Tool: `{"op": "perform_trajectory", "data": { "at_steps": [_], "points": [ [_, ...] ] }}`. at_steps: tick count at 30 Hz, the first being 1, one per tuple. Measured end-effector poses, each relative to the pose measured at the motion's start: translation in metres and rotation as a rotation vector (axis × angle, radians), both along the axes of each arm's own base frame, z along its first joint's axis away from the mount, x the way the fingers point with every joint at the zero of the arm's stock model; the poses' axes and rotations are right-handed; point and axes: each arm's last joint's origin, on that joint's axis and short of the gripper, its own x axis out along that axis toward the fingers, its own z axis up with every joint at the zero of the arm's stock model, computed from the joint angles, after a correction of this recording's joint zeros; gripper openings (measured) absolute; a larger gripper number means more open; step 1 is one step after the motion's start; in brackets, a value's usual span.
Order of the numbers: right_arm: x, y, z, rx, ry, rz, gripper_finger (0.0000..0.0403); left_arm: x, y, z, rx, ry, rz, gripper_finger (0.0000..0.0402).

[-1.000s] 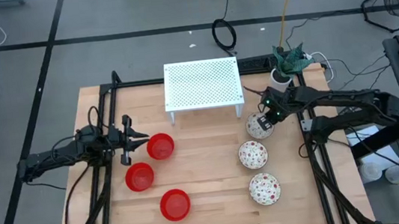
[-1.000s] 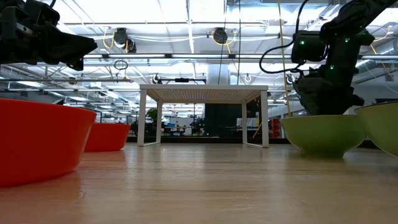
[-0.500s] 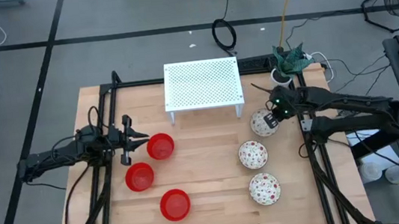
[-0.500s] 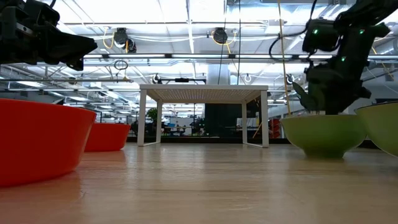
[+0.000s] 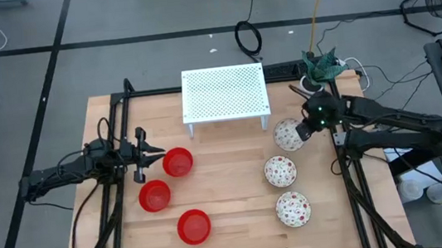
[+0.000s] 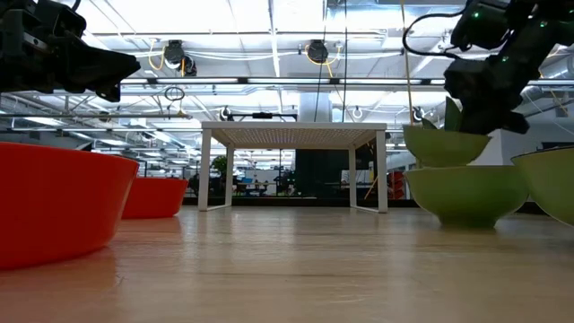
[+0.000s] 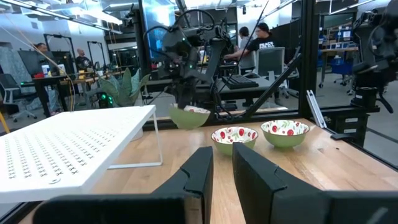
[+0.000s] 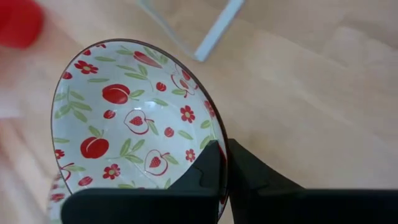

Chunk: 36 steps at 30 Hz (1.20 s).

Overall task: Pick & Place Mini bowls
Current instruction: Put the top white patterned bowl on the shelf

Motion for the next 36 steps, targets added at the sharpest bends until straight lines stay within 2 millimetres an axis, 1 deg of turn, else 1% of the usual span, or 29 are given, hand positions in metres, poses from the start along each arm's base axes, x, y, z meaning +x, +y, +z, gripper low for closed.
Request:
{"op": "perform_trajectory", "data": {
  "at_steps": [7,15,20,26,29,36],
  "points": [
    [0.009,-0.001,0.008,0.014,-0.142,0.062,0.0000,0.000,0.000,0.000,0.000,0.000,0.000,0.0065],
    [0.017,-0.003,0.017,-0.032,-0.256,0.100,0.0002,0.000,0.000,0.000,0.000,0.000,0.000,0.0065],
    [0.024,-0.003,0.025,-0.098,-0.343,0.134,0.0002,0.000,0.000,0.000,0.000,0.000,0.000,0.0065],
    [0.039,-0.006,0.043,-0.204,-0.550,0.176,0.0001,0.000,0.000,0.000,0.000,0.000,0.000,0.0065],
    [0.046,-0.007,0.051,-0.222,-0.640,0.218,0.0001,0.000,0.000,0.000,0.000,0.000,0.000,0.0065],
    [0.064,-0.015,0.081,-0.253,-0.650,0.259,0.0001,0.000,0.000,0.000,0.000,0.000,0.000,0.0065]
  ]
}}
